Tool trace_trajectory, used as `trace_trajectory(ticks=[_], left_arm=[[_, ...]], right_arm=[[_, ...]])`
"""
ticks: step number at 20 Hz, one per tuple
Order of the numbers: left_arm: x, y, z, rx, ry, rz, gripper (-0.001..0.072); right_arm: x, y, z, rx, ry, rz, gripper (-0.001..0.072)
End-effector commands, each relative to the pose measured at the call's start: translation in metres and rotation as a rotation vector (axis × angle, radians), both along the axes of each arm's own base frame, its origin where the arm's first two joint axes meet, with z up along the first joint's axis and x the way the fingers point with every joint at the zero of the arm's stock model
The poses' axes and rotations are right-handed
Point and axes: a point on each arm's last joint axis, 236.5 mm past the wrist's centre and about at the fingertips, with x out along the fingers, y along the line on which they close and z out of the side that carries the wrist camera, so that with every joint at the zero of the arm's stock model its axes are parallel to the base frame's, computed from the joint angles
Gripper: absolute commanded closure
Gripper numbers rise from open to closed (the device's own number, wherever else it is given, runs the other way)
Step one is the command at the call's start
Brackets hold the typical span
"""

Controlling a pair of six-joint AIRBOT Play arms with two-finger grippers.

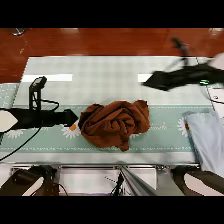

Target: Fold the shirts.

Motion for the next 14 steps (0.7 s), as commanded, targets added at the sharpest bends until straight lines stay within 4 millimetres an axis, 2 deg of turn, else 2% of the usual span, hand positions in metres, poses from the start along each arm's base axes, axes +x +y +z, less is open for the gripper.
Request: trace_trajectory(ticks=[1, 2, 3, 4, 6, 8, 9, 11, 13, 14], left_arm=[[-0.013, 0.027, -0.035, 0.07, 0.104, 0.043, 0.0005], [-0.019, 0.033, -0.054, 0.043, 0.164, 0.097, 0.0006], [-0.025, 0.03, -0.068, -0.023, 0.215, 0.135, 0.0007], [-0.029, 0.016, -0.075, -0.134, 0.24, 0.132, 0.0007], [-0.028, -0.019, -0.071, -0.391, 0.232, 0.116, 0.0007], [-0.032, -0.028, -0.087, -0.439, 0.255, 0.132, 0.0006], [-0.034, -0.033, -0.095, -0.435, 0.261, 0.123, 0.0007], [-0.034, -0.043, -0.104, -0.402, 0.233, 0.066, 0.0007], [-0.025, -0.055, -0.11, -0.393, 0.188, 0.057, 0.001], [-0.021, -0.063, -0.11, -0.41, 0.178, 0.061, 0.0123]], right_arm=[[-0.041, -0.139, -0.037, -0.147, 0.088, -0.365, 0.0084], [-0.06, -0.152, -0.056, -0.117, 0.12, -0.458, 0.0084], [-0.078, -0.152, -0.074, -0.08, 0.157, -0.512, 0.0084], [-0.093, -0.145, -0.093, -0.044, 0.183, -0.547, 0.0084], [-0.105, -0.119, -0.116, 0.064, 0.207, -0.576, 0.0085], [-0.113, -0.097, -0.129, 0.16, 0.236, -0.566, 0.0092], [-0.118, -0.092, -0.134, 0.172, 0.249, -0.56, 0.0092], [-0.124, -0.092, -0.139, 0.151, 0.263, -0.544, 0.0092], [-0.125, -0.092, -0.14, 0.148, 0.266, -0.541, 0.0092], [-0.127, -0.092, -0.141, 0.14, 0.275, -0.533, 0.0092]])
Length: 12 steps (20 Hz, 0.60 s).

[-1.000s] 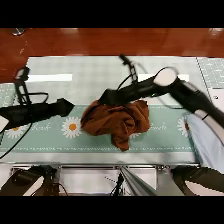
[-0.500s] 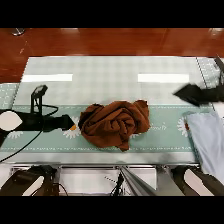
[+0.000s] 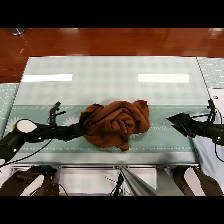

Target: Fold the shirts.

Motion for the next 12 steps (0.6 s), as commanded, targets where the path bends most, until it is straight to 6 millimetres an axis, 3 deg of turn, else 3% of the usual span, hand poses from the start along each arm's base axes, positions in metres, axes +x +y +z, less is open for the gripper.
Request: trace_trajectory(ticks=[1, 5, 12], left_arm=[[0.013, -0.024, -0.005, -0.044, -0.067, 0.009, 0.0681], [0.019, -0.039, 0.018, -0.103, -0.151, -0.081, 0.0685], [0.026, -0.042, 0.03, -0.121, -0.173, -0.092, 0.0685]], right_arm=[[-0.012, 0.006, -0.009, 0.017, 0.032, 0.017, 0.0092], [-0.027, 0.035, -0.022, 0.041, 0.122, 0.13, 0.0092], [0.01, 0.093, -0.034, 0.073, 0.121, 0.235, 0.0092]])
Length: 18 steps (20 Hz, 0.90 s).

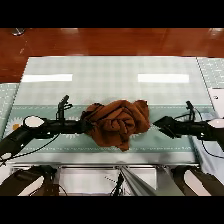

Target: Fold the shirts.

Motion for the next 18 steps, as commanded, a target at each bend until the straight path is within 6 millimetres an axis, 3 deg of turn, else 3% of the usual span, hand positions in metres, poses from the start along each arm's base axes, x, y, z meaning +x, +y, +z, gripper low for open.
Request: trace_trajectory(ticks=[1, 5, 6, 7, 9, 10, 12, 13, 14, 15, 16, 17, 18], left_arm=[[0.002, -0.002, 0.004, -0.011, -0.012, -0.006, 0.0684], [0.003, -0.002, 0.004, -0.009, -0.013, -0.003, 0.0684], [0.003, -0.002, 0.004, -0.009, -0.015, -0.002, 0.0684], [0.005, -0.002, 0.006, -0.011, -0.019, -0.001, 0.0684], [0.02, 0.001, 0.031, -0.052, -0.053, 0.001, 0.0684], [0.036, 0.007, 0.06, -0.096, -0.098, 0.014, 0.0684], [0.085, 0.024, 0.153, -0.226, -0.275, 0.106, 0.0685], [0.109, 0.034, 0.219, -0.304, -0.412, 0.159, 0.0685], [0.12, 0.04, 0.285, -0.366, -0.559, 0.172, 0.0684], [0.121, 0.043, 0.354, -0.399, -0.72, 0.161, 0.0685], [0.113, 0.045, 0.413, -0.404, -0.864, 0.149, 0.0685], [0.095, 0.045, 0.471, -0.409, -1.008, 0.126, 0.0684], [0.072, 0.044, 0.515, -0.401, -1.128, 0.099, 0.0685]], right_arm=[[0.017, 0.033, -0.009, 0.0, 0.009, 0.075, 0.0092], [0.019, 0.072, -0.021, 0.03, 0.071, 0.175, 0.0118], [0.015, 0.081, -0.024, 0.032, 0.085, 0.21, 0.0317], [0.012, 0.089, -0.019, 0.042, 0.074, 0.26, 0.0682], [0.026, 0.091, 0.015, 0.059, -0.017, 0.362, 0.0686], [0.043, 0.081, 0.04, 0.029, -0.081, 0.391, 0.0686], [0.103, 0.044, 0.124, -0.117, -0.278, 0.343, 0.0687], [0.134, 0.031, 0.191, -0.171, -0.436, 0.289, 0.0687], [0.152, 0.027, 0.264, -0.192, -0.608, 0.25, 0.0687], [0.157, 0.028, 0.344, -0.214, -0.794, 0.226, 0.0686], [0.147, 0.029, 0.416, -0.239, -0.963, 0.217, 0.0687], [0.127, 0.031, 0.47, -0.263, -1.091, 0.224, 0.0686], [0.098, 0.031, 0.514, -0.303, -1.203, 0.239, 0.0686]])
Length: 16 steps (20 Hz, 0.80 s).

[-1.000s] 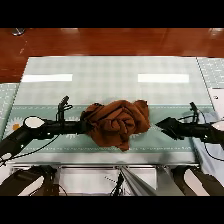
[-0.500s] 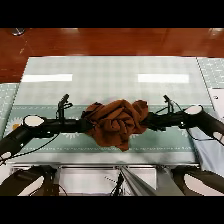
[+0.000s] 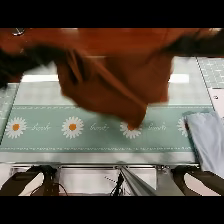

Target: Fold the shirts.

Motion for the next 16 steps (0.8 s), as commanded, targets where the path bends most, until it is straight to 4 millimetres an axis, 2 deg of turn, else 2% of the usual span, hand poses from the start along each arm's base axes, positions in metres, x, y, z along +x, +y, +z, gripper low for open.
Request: trace_trajectory(ticks=[1, 2, 3, 5, 7, 9, 11, 13, 14, 16], left_arm=[[-0.071, 0.007, 0.176, 0.008, -0.442, 0.034, 0.0685], [-0.091, 0.009, 0.198, 0.06, -0.512, 0.069, 0.0685], [-0.109, 0.014, 0.215, 0.122, -0.569, 0.127, 0.0684], [-0.142, 0.029, 0.236, 0.237, -0.657, 0.266, 0.0685], [-0.172, 0.052, 0.246, 0.351, -0.728, 0.429, 0.0685], [-0.197, 0.082, 0.247, 0.437, -0.737, 0.598, 0.0685], [-0.213, 0.108, 0.235, 0.502, -0.682, 0.716, 0.0685], [-0.212, 0.119, 0.204, 0.558, -0.566, 0.732, 0.0685], [-0.205, 0.118, 0.181, 0.585, -0.485, 0.699, 0.0684], [-0.181, 0.11, 0.112, 0.624, -0.246, 0.579, 0.0684]], right_arm=[[-0.082, -0.01, 0.176, -0.082, -0.435, -0.023, 0.0686], [-0.108, -0.014, 0.197, -0.108, -0.507, -0.045, 0.0686], [-0.132, -0.022, 0.208, -0.14, -0.556, -0.082, 0.0686], [-0.171, -0.041, 0.215, -0.219, -0.605, -0.163, 0.0686], [-0.206, -0.062, 0.217, -0.272, -0.643, -0.259, 0.0686], [-0.228, -0.079, 0.209, -0.296, -0.632, -0.337, 0.0686], [-0.241, -0.092, 0.189, -0.321, -0.572, -0.384, 0.0686], [-0.242, -0.103, 0.16, -0.362, -0.469, -0.409, 0.0686], [-0.239, -0.108, 0.142, -0.381, -0.403, -0.415, 0.0686], [-0.227, -0.111, 0.103, -0.4, -0.266, -0.405, 0.0686]])
